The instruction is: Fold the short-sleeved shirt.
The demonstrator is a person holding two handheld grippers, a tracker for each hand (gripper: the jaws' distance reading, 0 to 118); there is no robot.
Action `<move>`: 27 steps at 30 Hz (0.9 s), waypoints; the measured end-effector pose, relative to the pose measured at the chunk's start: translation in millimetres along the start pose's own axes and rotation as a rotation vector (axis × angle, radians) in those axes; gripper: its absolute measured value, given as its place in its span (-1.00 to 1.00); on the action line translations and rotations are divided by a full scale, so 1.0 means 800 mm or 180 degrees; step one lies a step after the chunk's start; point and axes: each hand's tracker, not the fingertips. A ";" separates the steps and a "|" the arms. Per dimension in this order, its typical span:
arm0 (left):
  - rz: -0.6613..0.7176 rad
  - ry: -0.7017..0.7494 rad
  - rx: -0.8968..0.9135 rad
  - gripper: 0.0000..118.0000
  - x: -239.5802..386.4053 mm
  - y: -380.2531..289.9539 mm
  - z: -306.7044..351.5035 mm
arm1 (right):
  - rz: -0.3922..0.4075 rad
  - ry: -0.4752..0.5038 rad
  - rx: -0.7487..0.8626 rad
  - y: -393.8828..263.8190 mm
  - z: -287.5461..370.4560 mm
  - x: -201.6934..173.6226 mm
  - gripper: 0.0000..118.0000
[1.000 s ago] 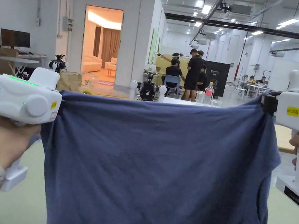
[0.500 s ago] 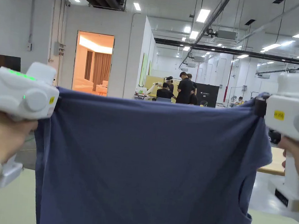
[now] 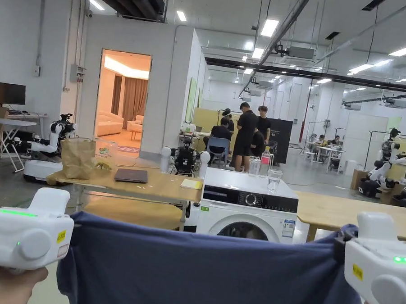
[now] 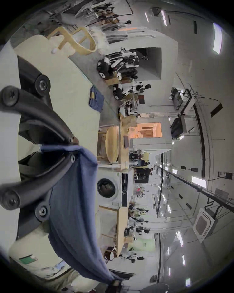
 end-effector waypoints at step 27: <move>0.0157 -0.0098 -0.0294 0.79 0.042 -0.356 0.215 | -0.0642 0.0479 -0.1085 -0.333 0.268 -0.056 1.00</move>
